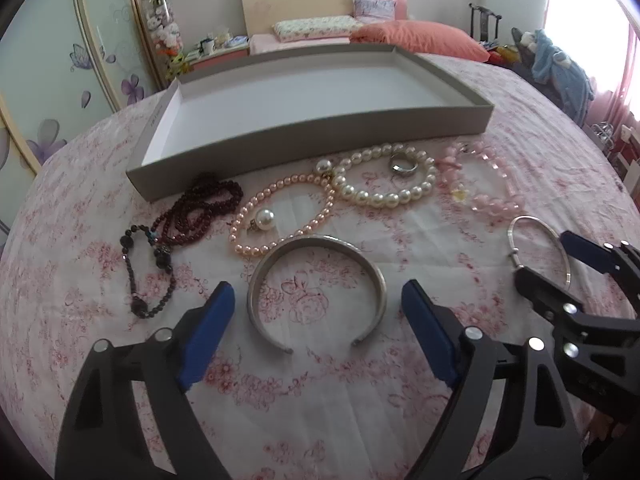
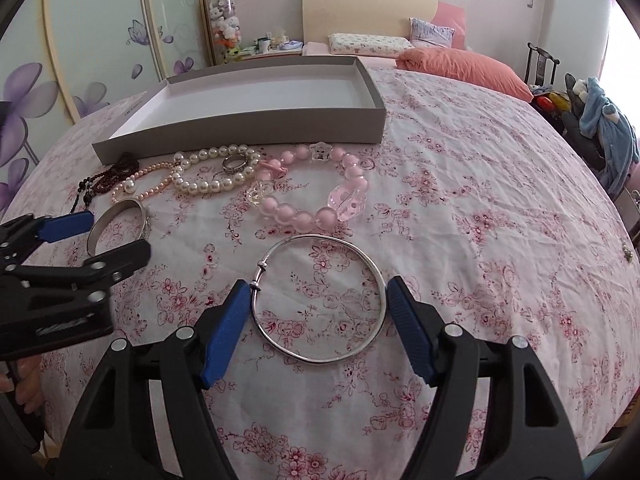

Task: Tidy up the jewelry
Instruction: 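Grasp the silver cuff bangle with the left tool while the right holds the round bangle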

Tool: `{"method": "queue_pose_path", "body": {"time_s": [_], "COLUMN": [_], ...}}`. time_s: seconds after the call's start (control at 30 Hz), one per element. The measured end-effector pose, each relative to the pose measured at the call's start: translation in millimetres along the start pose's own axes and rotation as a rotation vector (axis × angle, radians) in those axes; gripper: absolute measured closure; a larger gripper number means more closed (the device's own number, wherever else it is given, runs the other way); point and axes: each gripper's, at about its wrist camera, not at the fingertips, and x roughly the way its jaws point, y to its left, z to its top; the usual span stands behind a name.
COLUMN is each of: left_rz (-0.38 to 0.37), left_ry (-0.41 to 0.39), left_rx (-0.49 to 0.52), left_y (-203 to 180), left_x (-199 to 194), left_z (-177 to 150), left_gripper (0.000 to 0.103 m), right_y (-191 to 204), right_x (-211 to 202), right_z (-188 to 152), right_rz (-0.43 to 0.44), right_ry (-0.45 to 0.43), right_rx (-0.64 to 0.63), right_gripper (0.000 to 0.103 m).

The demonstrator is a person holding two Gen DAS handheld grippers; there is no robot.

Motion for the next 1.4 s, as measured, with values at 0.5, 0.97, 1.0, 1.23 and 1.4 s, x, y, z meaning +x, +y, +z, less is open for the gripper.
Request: {"method": "queue_pose_path", "body": {"time_s": [0.5,0.97,1.0,1.23,1.4], "left_rz": [-0.008,0.005,0.004,-0.025,-0.015], "left_ry": [-0.02,-0.02,-0.022,-0.04,-0.084], "left_rx": [-0.041,-0.042,-0.041,-0.06,-0.076], "left_y": [5,11,10,16,26], "left_x": [0,-7,-7,-15,-32], "left_z": [5,-6,-7,-14,-18], "left_gripper": [0.037,0.031,0.031,0.037,0.037], "right_y": [2,-1,-2,-2,2], "right_x": [3,1,1,-3,-10], "right_z": [0,-2,-3,-7,-8], "right_rz": [0.002,0.007,0.008,0.025,0.049], "right_ry": [0.003,0.006,0.004,-0.006,-0.033], "right_rx": [-0.01,-0.02,-0.021,-0.032,-0.025], "right_gripper": [0.028,0.031,0.032,0.033,0.033]}}
